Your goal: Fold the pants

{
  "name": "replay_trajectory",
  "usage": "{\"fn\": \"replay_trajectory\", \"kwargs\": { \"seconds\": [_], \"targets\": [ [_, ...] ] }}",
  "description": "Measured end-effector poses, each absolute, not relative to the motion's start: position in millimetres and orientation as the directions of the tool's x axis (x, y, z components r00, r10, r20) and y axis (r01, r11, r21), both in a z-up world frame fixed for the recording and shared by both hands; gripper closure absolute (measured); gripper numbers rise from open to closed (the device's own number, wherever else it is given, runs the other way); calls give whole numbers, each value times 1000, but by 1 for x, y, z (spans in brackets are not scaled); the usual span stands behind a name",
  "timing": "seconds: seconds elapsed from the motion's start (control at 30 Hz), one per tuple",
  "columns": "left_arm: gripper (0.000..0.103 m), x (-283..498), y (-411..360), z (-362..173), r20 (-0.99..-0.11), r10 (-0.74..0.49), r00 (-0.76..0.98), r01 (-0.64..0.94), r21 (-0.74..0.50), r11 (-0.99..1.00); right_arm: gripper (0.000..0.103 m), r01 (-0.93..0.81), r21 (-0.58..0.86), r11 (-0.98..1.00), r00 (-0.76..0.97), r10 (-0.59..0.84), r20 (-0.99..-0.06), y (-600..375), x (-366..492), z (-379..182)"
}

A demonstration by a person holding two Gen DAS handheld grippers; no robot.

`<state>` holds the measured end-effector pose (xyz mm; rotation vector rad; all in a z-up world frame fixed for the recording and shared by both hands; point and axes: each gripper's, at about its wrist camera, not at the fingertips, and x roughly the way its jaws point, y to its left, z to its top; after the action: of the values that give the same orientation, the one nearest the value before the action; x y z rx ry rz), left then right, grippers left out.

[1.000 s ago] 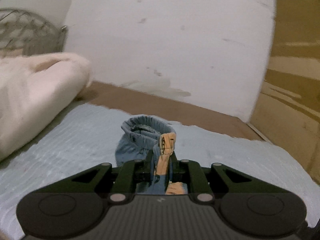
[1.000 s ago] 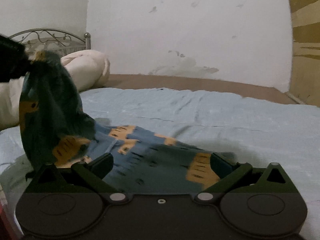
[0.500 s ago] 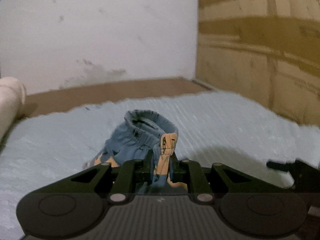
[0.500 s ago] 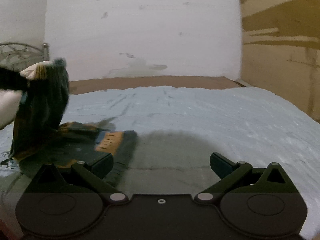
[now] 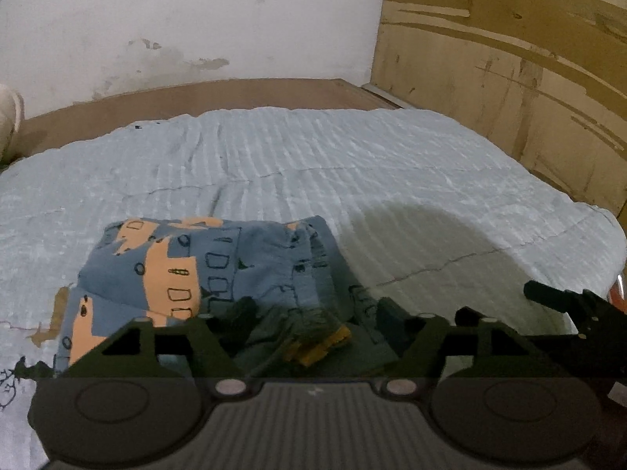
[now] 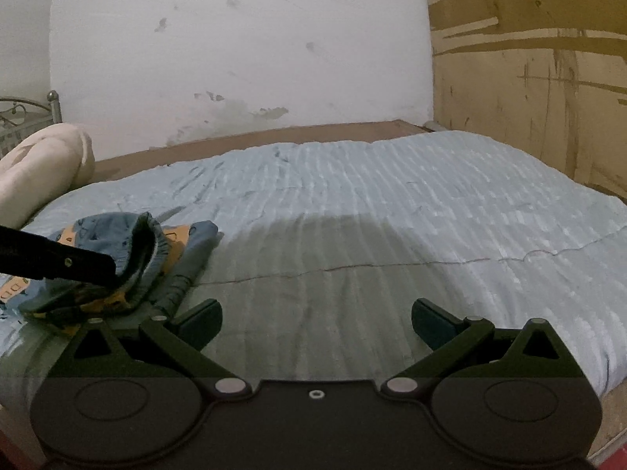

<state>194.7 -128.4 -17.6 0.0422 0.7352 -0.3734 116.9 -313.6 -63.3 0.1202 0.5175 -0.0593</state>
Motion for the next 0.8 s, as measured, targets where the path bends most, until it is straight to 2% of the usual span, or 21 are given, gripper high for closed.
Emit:
{"fn": "replay_trajectory", "kwargs": {
  "seconds": [0.07,0.2,0.27,0.33,0.6,0.73,0.8],
  "targets": [
    [18,192,-125,-14,-660,-309,685,331,-96,939,1,78,98,992,867,-19,-498,-312,117,-63],
    [10,194,-119,-11,-660,-296,690,304,-108,947,1,51,85,995,859,0,-512,-305,121,-66],
    [3,193,-118,-10,-656,-282,701,293,-95,951,1,37,83,996,854,12,-520,-301,122,-67],
    [1,190,-114,-8,-647,-271,713,291,-78,953,1,23,82,996,850,24,-526,-300,125,-67],
    [1,170,-85,-21,-636,-220,739,301,20,953,1,-8,139,990,843,81,-532,-304,140,-64],
    [1,160,-86,-24,-633,-258,730,383,67,921,1,-54,223,973,838,166,-520,-302,153,-58],
    [5,158,-91,-25,-628,-268,731,418,101,903,1,-105,270,957,827,235,-510,-298,163,-53]
  ]
}}
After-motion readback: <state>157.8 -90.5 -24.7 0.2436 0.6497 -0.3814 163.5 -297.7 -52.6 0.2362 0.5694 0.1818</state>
